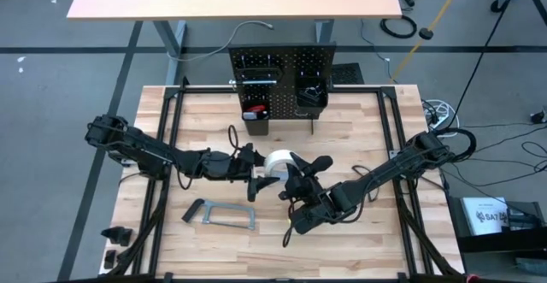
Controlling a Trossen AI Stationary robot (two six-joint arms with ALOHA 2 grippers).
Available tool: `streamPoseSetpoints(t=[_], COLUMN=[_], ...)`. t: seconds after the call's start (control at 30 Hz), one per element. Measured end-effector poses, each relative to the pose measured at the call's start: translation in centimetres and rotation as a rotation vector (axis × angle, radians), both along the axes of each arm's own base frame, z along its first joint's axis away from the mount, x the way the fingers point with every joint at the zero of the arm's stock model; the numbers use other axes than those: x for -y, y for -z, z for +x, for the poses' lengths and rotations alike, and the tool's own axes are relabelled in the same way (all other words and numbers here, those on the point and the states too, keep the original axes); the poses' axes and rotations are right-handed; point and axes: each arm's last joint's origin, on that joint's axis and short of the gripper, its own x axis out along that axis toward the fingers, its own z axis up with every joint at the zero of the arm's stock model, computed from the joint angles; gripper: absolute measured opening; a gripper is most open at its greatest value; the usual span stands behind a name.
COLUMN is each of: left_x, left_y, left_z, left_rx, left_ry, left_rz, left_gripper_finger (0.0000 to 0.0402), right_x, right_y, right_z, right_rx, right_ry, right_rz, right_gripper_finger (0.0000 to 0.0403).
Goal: Hang tools onto peg board
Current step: Hang the white tape on the black peg board
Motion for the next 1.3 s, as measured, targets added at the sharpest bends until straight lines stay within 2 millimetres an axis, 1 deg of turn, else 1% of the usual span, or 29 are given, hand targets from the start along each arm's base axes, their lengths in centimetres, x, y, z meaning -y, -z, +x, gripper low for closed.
streamPoseSetpoints(t=[0.1, 0.17, 0.33, 0.5, 0.53, 0.73, 0.8, 0.93, 1.03, 1.1, 1.2, 1.3], left_x=[0.0, 0.0, 0.0, 0.0, 0.0, 0.0, 0.0, -0.1, -0.5, -1.1, -2.0, -2.9], left_y=[0.1, 0.1, 0.0, 0.0, 0.0, 0.1, 0.1, 0.2, 0.4, 0.6, 0.9, 1.0], left_z=[0.0, 0.0, 0.0, 0.0, 0.0, 0.0, 0.0, -0.1, 0.0, 0.0, 0.1, 0.2], left_rx=[-0.008, -0.007, 0.0, 0.0, -0.001, -0.011, -0.013, -0.026, -0.052, -0.077, -0.107, -0.126], left_ry=[0.001, 0.002, 0.01, 0.011, 0.011, 0.011, 0.002, -0.005, -0.02, -0.06, -0.084, -0.072], left_rz=[0.007, 0.008, 0.016, 0.022, 0.029, 0.068, 0.078, 0.164, 0.225, 0.24, 0.266, 0.286], left_gripper_finger=[0.0268, 0.0246, 0.0161, 0.0159, 0.0159, 0.0159, 0.0159, 0.0159, 0.0159, 0.0159, 0.0159, 0.0159], right_x=[0.0, 0.0, 0.0, 0.0, 0.0, -0.2, -0.5, -1.3, -2.4, -3.3, -4.2, -4.5], right_y=[0.0, 0.0, 0.0, 0.0, 0.0, -0.1, 0.0, -0.3, -0.9, -1.6, -3.0, -3.5], right_z=[0.0, 0.0, -0.1, -0.1, -0.1, -0.1, -0.2, -0.4, -1.1, -2.0, -3.5, -5.0], right_rx=[0.001, -0.002, -0.009, -0.008, -0.008, 0.009, 0.001, 0.015, 0.043, 0.082, 0.116, 0.115], right_ry=[0.007, 0.007, 0.012, 0.011, 0.011, -0.002, -0.025, -0.09, -0.14, -0.176, -0.267, -0.33], right_rz=[-0.008, -0.009, -0.02, -0.019, -0.018, 0.0, 0.016, 0.071, 0.108, 0.144, 0.242, 0.363], right_gripper_finger=[0.0076, 0.0076, 0.0076, 0.0077, 0.0083, 0.0149, 0.0164, 0.0186, 0.0198, 0.0203, 0.0208, 0.0209])
